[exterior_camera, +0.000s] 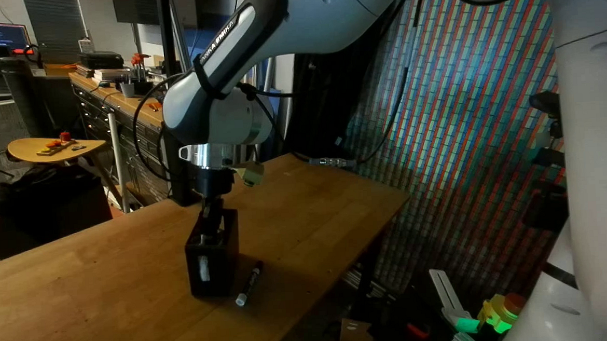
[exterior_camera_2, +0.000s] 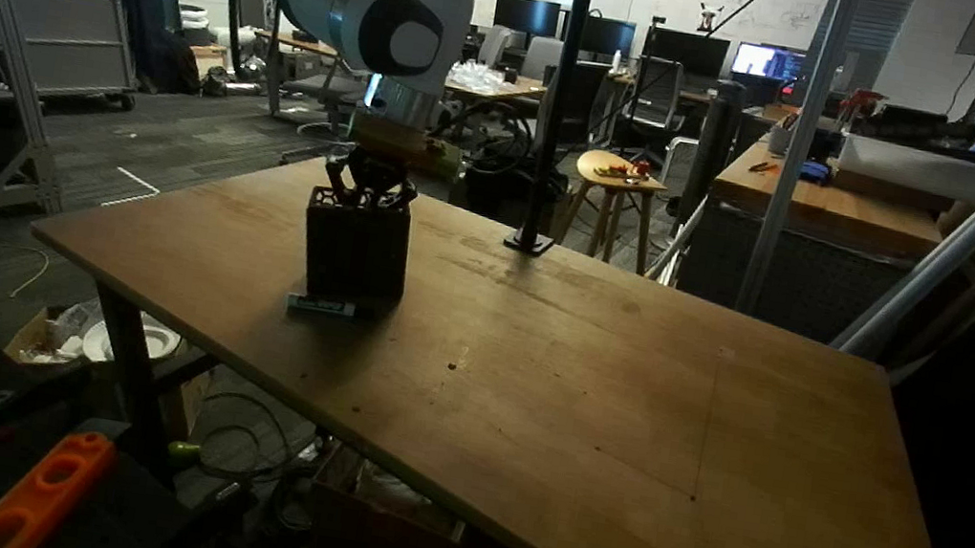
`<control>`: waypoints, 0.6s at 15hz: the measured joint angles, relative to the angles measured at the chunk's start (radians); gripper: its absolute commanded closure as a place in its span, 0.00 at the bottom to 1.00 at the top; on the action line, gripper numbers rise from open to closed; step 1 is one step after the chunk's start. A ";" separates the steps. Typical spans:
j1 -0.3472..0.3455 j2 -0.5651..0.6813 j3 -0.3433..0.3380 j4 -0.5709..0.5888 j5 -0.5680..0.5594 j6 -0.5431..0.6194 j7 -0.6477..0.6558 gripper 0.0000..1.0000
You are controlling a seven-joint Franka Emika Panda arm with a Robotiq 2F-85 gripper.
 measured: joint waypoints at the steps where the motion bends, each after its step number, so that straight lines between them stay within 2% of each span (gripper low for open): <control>1: -0.002 0.004 0.005 -0.003 0.013 0.007 -0.007 0.85; 9: -0.025 0.006 0.030 -0.025 0.109 0.053 -0.059 0.85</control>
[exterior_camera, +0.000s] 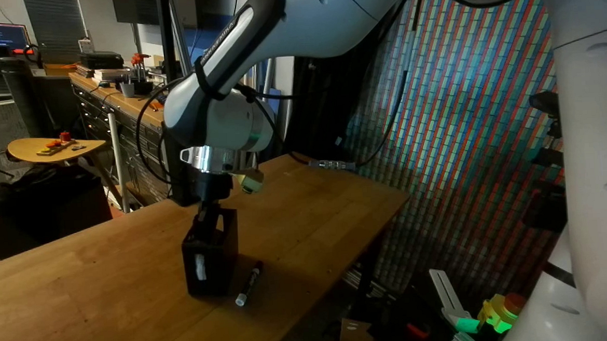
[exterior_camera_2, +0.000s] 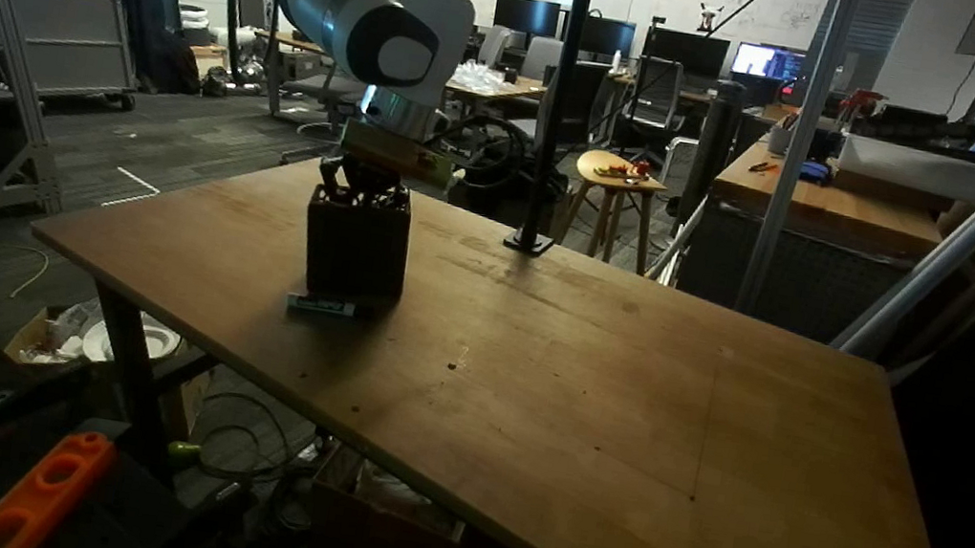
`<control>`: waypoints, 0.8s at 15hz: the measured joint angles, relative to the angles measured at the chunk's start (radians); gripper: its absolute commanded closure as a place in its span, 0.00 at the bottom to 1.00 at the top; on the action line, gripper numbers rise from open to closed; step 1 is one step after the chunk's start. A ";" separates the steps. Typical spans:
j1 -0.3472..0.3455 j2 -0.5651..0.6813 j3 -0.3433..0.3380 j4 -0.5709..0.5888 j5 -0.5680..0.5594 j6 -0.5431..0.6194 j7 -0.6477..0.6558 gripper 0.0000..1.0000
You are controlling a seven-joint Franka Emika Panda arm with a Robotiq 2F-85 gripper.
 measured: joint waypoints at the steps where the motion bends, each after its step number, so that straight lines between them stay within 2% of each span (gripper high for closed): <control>1: -0.002 -0.001 0.001 -0.002 0.007 0.002 -0.005 0.85; 6: 0.002 -0.014 0.003 -0.016 -0.005 0.001 -0.017 0.84; 12: 0.057 -0.113 0.004 -0.053 -0.113 -0.032 0.025 0.81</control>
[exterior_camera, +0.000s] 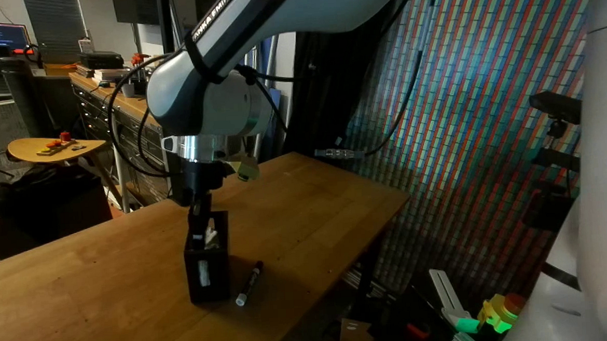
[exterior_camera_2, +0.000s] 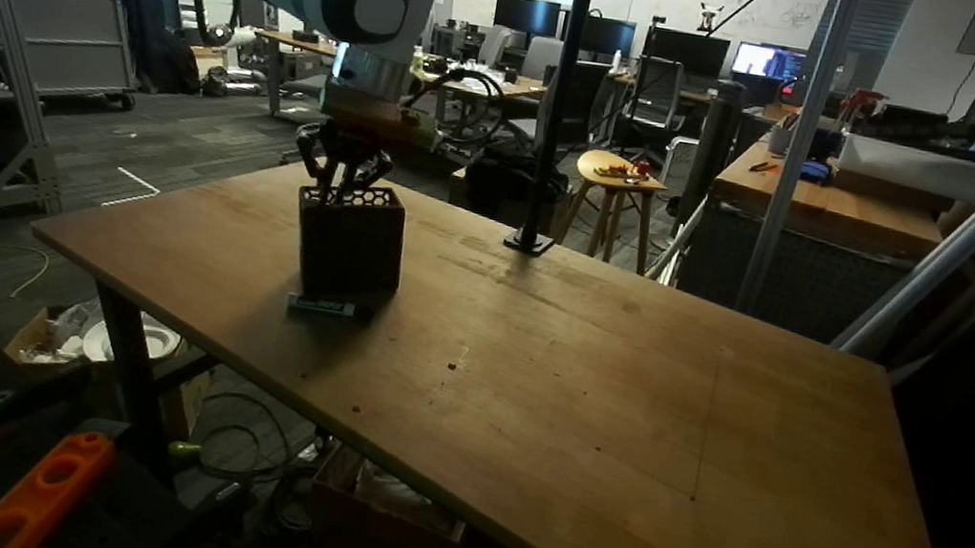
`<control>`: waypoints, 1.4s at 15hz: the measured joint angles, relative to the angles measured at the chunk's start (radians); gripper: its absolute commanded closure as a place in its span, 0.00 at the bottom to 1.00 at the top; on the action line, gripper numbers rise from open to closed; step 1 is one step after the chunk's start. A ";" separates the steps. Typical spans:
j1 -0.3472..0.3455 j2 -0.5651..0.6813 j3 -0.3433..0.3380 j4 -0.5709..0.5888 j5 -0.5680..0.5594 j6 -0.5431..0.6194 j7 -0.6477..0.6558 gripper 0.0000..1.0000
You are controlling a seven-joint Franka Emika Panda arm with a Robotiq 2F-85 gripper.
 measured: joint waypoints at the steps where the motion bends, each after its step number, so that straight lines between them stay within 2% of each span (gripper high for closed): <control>1: 0.008 -0.028 -0.001 -0.005 -0.019 -0.016 0.021 0.82; 8: 0.034 -0.245 -0.028 -0.019 -0.132 -0.137 0.200 0.81; 13: 0.048 -0.348 -0.040 -0.022 -0.134 -0.163 0.347 0.69; 14: 0.056 -0.359 -0.040 -0.023 -0.135 -0.165 0.377 0.71; 15: 0.065 -0.366 -0.040 -0.024 -0.135 -0.165 0.408 0.70; 18: 0.098 -0.372 -0.037 -0.028 -0.135 -0.165 0.491 0.79; 21: 0.131 -0.365 -0.030 -0.031 -0.135 -0.164 0.543 0.82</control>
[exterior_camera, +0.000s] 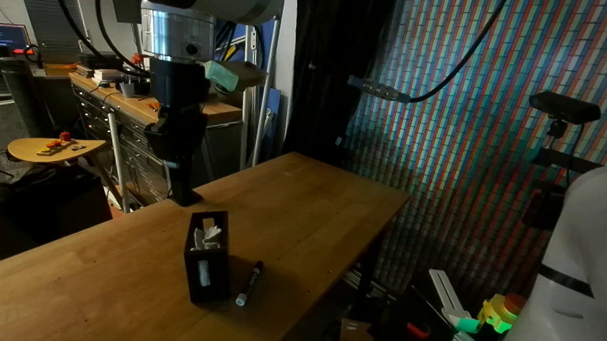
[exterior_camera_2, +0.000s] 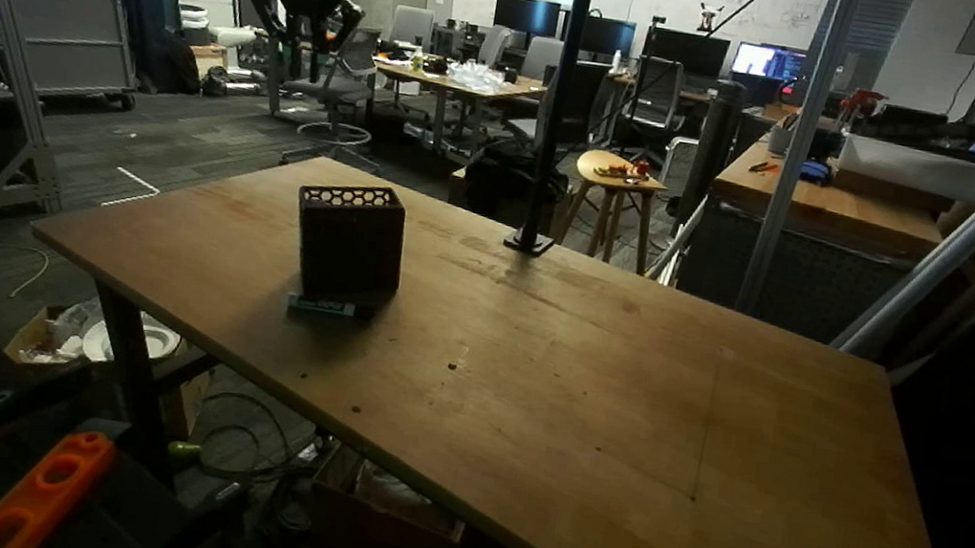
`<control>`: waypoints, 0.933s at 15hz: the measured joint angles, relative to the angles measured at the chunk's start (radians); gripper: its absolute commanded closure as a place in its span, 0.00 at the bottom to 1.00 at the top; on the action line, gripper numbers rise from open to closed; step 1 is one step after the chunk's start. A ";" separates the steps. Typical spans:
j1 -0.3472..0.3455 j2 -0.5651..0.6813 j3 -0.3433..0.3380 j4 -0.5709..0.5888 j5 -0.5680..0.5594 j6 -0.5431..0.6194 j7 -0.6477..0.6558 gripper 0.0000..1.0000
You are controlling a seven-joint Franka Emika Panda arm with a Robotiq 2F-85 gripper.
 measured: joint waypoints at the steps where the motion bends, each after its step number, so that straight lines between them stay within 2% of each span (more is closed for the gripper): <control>1: 0.009 0.004 0.002 0.000 0.000 0.000 0.006 0.80; 7: 0.028 0.057 0.003 0.019 -0.024 0.002 -0.034 0.84; 14: -0.011 0.132 -0.041 0.037 -0.032 0.021 -0.245 0.84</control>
